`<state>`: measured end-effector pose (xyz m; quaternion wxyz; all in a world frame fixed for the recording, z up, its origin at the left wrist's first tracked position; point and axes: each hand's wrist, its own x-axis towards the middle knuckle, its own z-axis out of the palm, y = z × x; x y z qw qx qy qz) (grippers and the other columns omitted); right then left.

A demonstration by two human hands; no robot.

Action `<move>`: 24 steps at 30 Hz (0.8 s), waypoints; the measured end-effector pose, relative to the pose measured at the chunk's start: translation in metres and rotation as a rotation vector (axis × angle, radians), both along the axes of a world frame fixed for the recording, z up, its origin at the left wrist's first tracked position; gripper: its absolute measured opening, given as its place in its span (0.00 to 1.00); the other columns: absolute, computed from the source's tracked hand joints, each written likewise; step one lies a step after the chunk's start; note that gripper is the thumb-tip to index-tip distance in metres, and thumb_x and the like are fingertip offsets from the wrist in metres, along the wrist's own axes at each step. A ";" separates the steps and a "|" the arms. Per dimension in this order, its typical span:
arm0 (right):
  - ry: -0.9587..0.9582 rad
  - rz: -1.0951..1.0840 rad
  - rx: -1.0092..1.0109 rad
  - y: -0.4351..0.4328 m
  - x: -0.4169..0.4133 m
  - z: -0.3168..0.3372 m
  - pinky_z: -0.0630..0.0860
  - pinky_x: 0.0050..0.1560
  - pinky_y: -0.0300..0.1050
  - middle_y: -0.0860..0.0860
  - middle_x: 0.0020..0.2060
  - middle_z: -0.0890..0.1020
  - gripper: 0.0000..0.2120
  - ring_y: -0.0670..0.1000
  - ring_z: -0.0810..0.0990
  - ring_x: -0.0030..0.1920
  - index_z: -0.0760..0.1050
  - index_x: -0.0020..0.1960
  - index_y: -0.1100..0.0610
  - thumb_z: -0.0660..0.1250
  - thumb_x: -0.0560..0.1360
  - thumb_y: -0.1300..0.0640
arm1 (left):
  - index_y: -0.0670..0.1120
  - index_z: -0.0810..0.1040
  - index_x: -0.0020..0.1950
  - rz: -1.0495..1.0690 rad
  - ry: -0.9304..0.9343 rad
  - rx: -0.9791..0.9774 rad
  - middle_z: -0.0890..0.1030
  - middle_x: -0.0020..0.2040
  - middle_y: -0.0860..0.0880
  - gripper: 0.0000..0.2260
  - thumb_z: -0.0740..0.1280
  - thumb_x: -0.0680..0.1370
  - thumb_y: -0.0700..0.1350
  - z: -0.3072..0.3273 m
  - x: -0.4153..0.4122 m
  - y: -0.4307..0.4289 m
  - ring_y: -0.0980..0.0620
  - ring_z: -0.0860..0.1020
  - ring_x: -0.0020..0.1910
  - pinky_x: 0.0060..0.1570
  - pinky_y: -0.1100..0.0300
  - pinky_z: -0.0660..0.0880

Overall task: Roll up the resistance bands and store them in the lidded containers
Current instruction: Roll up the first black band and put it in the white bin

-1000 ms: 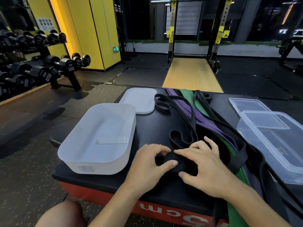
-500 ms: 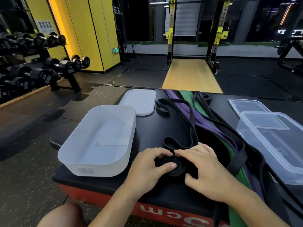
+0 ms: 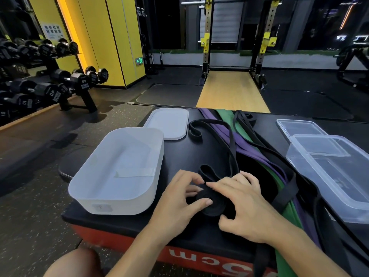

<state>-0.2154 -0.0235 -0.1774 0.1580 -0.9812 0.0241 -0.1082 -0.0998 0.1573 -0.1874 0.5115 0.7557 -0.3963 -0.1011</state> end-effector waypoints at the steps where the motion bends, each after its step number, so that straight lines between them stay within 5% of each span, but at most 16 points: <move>1: -0.004 -0.005 -0.011 0.001 0.000 0.000 0.44 0.80 0.52 0.31 0.56 0.71 0.36 0.38 0.66 0.61 0.69 0.75 0.42 0.63 0.67 0.40 | 0.59 0.77 0.58 0.017 -0.035 0.008 0.77 0.57 0.62 0.16 0.78 0.76 0.47 -0.002 0.000 -0.001 0.60 0.80 0.59 0.63 0.63 0.76; 9: -0.013 -0.093 -0.068 0.007 0.001 0.005 0.46 0.79 0.51 0.35 0.47 0.71 0.28 0.41 0.69 0.56 0.74 0.64 0.38 0.65 0.66 0.30 | 0.60 0.83 0.53 0.135 -0.181 0.107 0.82 0.50 0.65 0.09 0.75 0.75 0.59 -0.003 0.002 -0.002 0.65 0.76 0.57 0.59 0.63 0.74; 17: 0.005 -0.122 -0.087 0.005 0.003 0.002 0.51 0.71 0.41 0.35 0.46 0.72 0.37 0.41 0.68 0.55 0.74 0.67 0.38 0.59 0.65 0.18 | 0.61 0.80 0.53 0.057 -0.160 0.133 0.79 0.53 0.65 0.16 0.77 0.69 0.63 -0.004 0.002 -0.004 0.63 0.77 0.57 0.57 0.62 0.74; 20: 0.016 -0.085 0.071 0.004 -0.003 0.003 0.61 0.68 0.41 0.33 0.50 0.71 0.35 0.39 0.68 0.55 0.65 0.73 0.35 0.66 0.68 0.30 | 0.60 0.81 0.54 0.054 -0.137 0.130 0.80 0.53 0.66 0.16 0.79 0.70 0.60 -0.004 0.004 -0.005 0.63 0.77 0.57 0.57 0.63 0.73; 24: -0.004 -0.064 0.142 0.005 -0.004 0.005 0.70 0.61 0.41 0.30 0.58 0.67 0.27 0.37 0.68 0.58 0.64 0.66 0.36 0.67 0.69 0.49 | 0.60 0.82 0.55 0.049 -0.112 0.130 0.81 0.54 0.65 0.17 0.80 0.69 0.60 -0.004 0.005 -0.004 0.64 0.77 0.58 0.59 0.62 0.74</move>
